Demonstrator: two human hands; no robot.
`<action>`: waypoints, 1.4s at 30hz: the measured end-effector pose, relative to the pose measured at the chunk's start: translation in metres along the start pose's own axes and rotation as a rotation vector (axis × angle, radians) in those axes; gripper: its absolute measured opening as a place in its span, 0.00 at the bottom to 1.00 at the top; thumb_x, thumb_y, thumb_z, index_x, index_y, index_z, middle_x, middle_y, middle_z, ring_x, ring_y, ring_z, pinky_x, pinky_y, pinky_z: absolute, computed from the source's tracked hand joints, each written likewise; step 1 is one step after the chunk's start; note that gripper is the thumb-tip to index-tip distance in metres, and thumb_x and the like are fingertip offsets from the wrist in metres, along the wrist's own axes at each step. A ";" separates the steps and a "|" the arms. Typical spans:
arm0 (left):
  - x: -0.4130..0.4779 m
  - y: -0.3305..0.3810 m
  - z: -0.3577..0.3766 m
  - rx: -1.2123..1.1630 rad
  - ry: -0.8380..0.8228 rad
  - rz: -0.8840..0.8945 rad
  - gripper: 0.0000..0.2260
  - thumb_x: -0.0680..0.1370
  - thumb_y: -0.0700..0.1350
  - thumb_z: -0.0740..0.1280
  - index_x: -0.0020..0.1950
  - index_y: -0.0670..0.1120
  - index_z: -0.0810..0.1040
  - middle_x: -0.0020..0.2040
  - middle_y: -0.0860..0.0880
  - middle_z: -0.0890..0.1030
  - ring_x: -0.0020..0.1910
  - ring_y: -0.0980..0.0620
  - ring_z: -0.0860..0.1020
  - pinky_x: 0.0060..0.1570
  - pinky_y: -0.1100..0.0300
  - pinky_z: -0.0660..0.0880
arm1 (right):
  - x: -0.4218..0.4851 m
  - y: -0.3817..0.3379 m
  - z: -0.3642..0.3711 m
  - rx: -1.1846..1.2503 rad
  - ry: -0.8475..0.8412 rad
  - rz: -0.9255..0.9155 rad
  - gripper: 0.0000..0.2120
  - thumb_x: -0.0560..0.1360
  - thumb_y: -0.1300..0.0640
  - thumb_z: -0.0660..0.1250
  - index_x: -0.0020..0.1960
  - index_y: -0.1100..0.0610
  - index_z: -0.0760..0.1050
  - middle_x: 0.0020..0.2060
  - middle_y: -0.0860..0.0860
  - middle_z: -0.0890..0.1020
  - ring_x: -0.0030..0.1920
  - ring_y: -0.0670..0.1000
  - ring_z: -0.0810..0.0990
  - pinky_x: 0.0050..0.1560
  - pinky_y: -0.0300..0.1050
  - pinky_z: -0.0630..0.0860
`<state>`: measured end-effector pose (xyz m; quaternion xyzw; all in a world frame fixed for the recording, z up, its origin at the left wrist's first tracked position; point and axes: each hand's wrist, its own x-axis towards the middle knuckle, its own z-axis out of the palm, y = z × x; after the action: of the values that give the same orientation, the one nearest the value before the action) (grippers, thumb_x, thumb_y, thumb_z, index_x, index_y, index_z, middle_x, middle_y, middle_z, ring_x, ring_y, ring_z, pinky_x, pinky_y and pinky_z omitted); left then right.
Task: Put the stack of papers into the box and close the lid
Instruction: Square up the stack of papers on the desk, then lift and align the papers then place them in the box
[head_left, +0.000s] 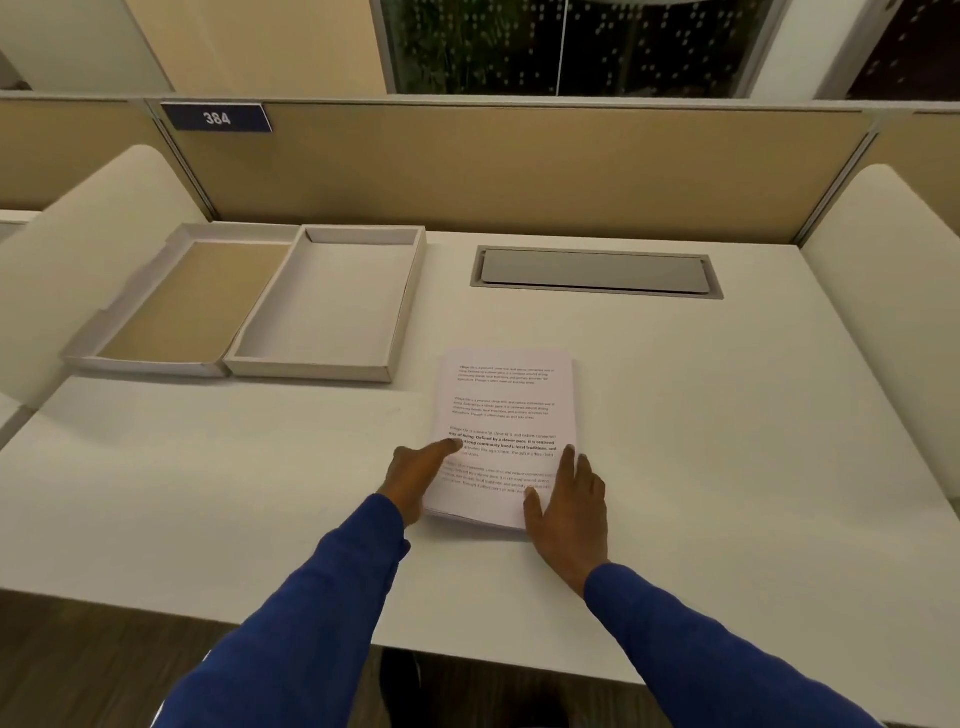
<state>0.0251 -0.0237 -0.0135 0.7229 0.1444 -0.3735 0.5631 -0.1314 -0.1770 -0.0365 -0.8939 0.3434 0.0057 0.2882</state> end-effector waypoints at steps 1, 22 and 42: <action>0.003 0.004 -0.002 0.016 -0.025 0.004 0.36 0.67 0.60 0.79 0.68 0.42 0.75 0.57 0.42 0.85 0.53 0.40 0.84 0.45 0.52 0.83 | -0.001 0.000 -0.001 -0.001 -0.001 0.000 0.39 0.81 0.40 0.57 0.82 0.55 0.43 0.81 0.56 0.53 0.79 0.59 0.56 0.77 0.55 0.60; -0.017 0.045 -0.004 0.169 -0.358 0.432 0.21 0.81 0.36 0.64 0.72 0.53 0.72 0.62 0.48 0.83 0.53 0.41 0.85 0.49 0.48 0.84 | 0.043 -0.009 -0.061 0.722 0.000 0.251 0.35 0.77 0.45 0.70 0.77 0.55 0.59 0.67 0.52 0.75 0.58 0.50 0.79 0.54 0.42 0.76; -0.052 0.012 0.016 0.107 0.095 0.858 0.21 0.79 0.38 0.67 0.68 0.56 0.68 0.56 0.58 0.78 0.56 0.65 0.79 0.53 0.63 0.82 | 0.010 -0.050 -0.087 0.934 0.129 -0.196 0.19 0.81 0.54 0.66 0.71 0.51 0.70 0.59 0.47 0.81 0.60 0.45 0.80 0.53 0.41 0.81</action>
<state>-0.0084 -0.0315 0.0299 0.7619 -0.1629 -0.0788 0.6219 -0.1088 -0.1981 0.0596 -0.6955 0.2406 -0.2320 0.6360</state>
